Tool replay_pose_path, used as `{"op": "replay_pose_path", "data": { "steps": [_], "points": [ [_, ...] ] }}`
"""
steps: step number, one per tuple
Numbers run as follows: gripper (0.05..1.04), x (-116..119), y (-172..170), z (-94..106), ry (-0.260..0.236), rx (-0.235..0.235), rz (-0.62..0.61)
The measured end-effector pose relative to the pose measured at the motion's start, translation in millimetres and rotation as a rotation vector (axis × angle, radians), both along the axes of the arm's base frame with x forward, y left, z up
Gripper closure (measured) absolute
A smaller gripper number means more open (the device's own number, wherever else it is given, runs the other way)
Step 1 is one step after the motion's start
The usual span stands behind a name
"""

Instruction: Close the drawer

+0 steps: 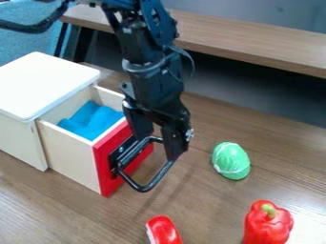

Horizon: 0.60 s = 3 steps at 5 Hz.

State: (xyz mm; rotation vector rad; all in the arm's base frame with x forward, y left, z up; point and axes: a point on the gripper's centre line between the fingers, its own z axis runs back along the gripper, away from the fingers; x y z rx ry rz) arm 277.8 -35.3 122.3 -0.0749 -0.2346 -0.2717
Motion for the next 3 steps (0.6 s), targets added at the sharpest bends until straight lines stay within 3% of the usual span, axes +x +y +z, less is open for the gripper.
{"op": "replay_pose_path", "data": {
  "steps": [2,3],
  "points": [
    [0.084,2,-10,-31.2,0.093,0.021,0.051],
    [0.084,2,-9,-39.6,0.124,0.029,0.149]
  ]
}}
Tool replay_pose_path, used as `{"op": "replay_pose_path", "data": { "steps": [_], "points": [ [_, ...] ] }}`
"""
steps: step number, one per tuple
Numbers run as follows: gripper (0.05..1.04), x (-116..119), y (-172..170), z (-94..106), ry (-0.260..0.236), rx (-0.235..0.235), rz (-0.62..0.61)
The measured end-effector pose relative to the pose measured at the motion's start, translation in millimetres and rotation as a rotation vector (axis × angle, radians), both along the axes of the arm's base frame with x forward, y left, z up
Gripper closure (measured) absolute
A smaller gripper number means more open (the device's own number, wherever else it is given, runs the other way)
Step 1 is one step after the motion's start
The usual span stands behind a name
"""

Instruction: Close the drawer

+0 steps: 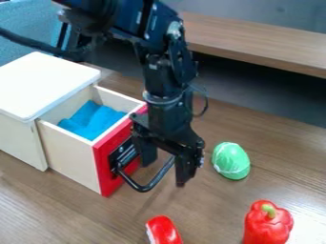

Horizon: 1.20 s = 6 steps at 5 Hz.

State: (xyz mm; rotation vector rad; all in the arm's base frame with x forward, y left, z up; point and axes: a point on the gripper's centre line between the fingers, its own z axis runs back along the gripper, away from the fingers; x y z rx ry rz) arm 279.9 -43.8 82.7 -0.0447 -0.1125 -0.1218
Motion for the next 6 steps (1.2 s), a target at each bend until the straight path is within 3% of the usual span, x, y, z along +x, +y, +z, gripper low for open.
{"op": "replay_pose_path", "data": {
  "steps": [4,6],
  "points": [
    [0.084,-3,35,2.7,0.028,0.030,0.084],
    [0.084,-4,48,2.8,0.028,0.085,0.109]
  ]
}}
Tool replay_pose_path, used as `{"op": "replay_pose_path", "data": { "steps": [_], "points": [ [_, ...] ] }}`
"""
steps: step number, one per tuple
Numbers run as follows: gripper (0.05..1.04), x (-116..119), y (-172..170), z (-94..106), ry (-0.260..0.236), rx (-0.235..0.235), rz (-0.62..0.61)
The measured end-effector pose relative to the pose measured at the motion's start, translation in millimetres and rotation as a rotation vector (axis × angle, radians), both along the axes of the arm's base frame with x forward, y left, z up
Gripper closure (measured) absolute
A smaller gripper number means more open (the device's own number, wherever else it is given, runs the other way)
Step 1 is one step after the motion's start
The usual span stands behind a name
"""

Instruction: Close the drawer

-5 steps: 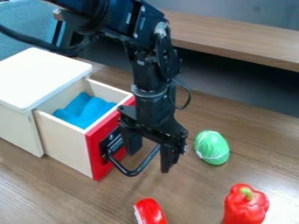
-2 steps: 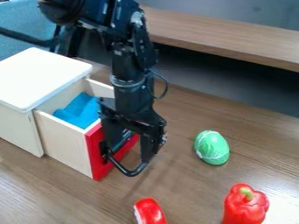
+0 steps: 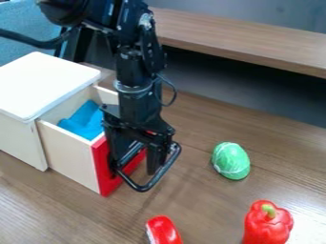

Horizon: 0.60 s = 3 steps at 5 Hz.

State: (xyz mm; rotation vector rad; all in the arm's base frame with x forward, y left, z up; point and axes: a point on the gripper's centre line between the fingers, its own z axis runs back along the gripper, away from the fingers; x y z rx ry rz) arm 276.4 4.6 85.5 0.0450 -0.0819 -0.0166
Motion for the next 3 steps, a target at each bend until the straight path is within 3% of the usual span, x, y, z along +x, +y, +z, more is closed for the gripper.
{"op": "replay_pose_path", "data": {
  "steps": [3],
  "points": [
    [0.084,0,25,2.1,-0.006,0.119,0.032]
  ]
}}
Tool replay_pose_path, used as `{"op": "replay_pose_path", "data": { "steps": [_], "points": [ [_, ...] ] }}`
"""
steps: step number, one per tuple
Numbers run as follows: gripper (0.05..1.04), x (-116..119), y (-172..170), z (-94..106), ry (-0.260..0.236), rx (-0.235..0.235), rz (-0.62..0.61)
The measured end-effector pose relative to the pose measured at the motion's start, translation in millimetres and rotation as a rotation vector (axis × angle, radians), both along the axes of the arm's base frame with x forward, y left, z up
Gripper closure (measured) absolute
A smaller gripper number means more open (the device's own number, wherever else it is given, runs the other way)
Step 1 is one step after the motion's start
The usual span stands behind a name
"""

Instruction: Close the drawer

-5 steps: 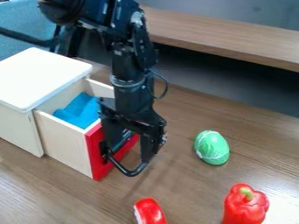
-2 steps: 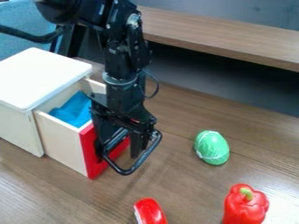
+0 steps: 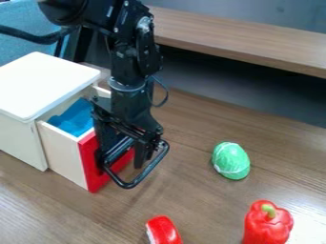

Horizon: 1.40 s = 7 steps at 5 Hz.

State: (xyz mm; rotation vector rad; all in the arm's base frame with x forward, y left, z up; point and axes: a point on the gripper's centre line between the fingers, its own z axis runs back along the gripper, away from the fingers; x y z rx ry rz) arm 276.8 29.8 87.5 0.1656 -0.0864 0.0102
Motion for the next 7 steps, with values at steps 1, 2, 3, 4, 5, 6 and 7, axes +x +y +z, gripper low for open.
{"op": "replay_pose_path", "data": {
  "steps": [1,2,3,4,5,6,7],
  "points": [
    [0.084,-1,11,0.6,-0.001,0.022,0.023],
    [0.084,-2,21,-4.1,0.020,0.034,0.038],
    [0.084,-5,31,-8.2,0.039,0.039,0.053],
    [0.084,-1,38,-9.1,0.039,0.048,0.069],
    [0.084,2,45,-8.7,0.041,0.052,0.085],
    [0.084,5,53,-5.2,0.036,0.061,0.094],
    [0.084,5,59,-4.8,0.043,0.075,0.099]
  ]
}}
